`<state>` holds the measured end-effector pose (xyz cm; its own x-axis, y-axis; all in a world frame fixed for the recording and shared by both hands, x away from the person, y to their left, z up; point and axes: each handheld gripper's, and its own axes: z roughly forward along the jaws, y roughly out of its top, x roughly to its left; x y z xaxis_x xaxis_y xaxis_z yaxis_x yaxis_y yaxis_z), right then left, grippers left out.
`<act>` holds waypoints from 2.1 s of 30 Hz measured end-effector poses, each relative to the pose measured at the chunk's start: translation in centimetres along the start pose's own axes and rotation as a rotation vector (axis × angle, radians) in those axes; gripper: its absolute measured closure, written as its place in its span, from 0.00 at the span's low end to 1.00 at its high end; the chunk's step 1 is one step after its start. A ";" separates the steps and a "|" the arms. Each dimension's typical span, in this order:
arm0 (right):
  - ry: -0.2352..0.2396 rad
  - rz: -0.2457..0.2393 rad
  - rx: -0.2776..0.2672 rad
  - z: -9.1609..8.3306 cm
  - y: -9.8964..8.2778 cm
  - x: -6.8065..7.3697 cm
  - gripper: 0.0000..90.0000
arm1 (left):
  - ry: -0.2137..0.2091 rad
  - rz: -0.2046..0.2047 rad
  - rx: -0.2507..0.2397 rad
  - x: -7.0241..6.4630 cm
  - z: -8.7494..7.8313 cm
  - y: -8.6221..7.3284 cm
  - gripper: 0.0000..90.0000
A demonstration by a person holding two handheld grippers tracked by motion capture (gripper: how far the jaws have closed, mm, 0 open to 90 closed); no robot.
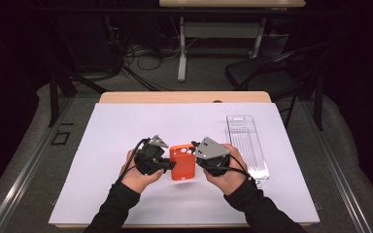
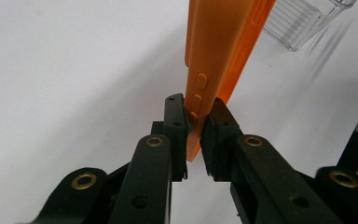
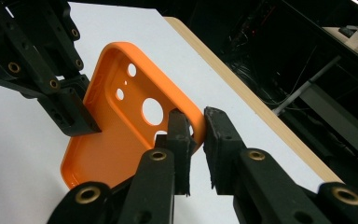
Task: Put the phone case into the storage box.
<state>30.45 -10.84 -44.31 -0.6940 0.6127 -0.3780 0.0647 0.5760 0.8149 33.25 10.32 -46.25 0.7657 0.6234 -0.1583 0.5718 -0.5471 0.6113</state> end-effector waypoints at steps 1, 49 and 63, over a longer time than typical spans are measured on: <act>-0.002 -0.002 -0.001 0.0 0.0 0.0 0.90 | -0.003 -0.003 -0.003 0.0 0.0 0.0 0.90; -0.143 -0.062 -0.025 -1.1 -0.7 -2.9 0.90 | 0.003 -0.011 -0.096 1.2 -0.1 -0.1 0.52; -0.218 -0.103 -0.056 -1.6 -1.0 -5.2 0.90 | 0.041 -0.037 -0.110 2.5 -0.3 -0.6 0.48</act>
<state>32.88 -15.51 -42.49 -0.5231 0.6582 -0.5415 -0.0424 0.6144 0.7878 34.72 12.35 -46.74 0.7306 0.6658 -0.1515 0.5619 -0.4602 0.6873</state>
